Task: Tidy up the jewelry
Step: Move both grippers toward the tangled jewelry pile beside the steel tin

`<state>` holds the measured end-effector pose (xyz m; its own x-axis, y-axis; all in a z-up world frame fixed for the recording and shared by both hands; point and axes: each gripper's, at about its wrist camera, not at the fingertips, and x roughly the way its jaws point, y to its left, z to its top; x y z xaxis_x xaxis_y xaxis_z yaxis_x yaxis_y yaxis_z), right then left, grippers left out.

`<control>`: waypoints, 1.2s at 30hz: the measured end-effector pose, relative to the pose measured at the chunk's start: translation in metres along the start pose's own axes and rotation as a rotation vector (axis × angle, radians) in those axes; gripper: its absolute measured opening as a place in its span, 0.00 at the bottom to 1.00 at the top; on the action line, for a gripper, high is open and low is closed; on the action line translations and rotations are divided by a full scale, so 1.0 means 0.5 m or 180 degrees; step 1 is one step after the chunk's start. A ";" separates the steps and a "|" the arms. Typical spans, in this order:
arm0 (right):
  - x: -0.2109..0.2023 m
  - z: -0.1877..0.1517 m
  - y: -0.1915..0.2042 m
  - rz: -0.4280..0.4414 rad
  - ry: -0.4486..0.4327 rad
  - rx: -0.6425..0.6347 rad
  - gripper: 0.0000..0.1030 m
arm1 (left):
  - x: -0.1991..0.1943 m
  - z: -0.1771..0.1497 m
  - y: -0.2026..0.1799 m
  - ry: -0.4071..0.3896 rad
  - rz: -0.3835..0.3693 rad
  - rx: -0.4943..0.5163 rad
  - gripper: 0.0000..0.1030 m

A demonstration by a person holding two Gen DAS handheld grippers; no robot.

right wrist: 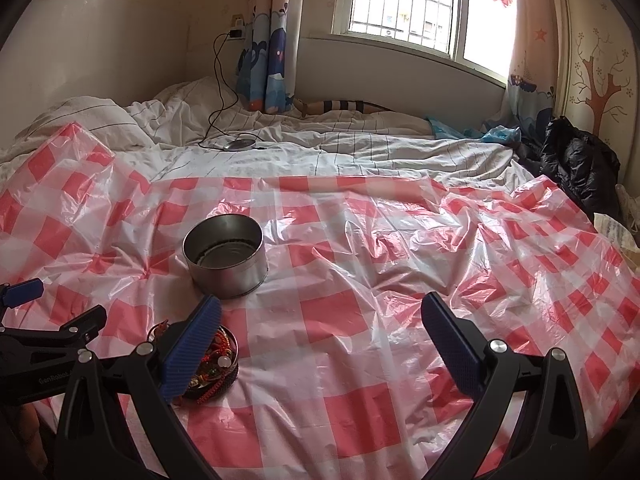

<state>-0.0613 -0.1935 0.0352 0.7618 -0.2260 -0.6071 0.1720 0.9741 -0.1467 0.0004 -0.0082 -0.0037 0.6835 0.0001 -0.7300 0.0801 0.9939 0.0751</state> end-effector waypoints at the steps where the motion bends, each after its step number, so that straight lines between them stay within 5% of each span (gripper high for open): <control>1: 0.001 0.000 -0.003 -0.0003 0.0006 0.0002 0.93 | 0.003 0.000 -0.001 0.0015 -0.0029 0.0007 0.93; 20: 0.015 -0.003 -0.020 0.0094 0.0109 -0.0009 0.93 | 0.021 -0.010 -0.034 0.0152 0.0038 0.0349 0.93; 36: 0.015 -0.008 -0.018 0.0172 0.0133 -0.0041 0.93 | 0.022 -0.018 -0.040 0.0169 -0.0297 0.0406 0.93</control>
<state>-0.0594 -0.2042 0.0289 0.7429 -0.1734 -0.6465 0.1232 0.9848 -0.1226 -0.0003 -0.0273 -0.0193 0.6298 -0.0824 -0.7724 0.2351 0.9679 0.0884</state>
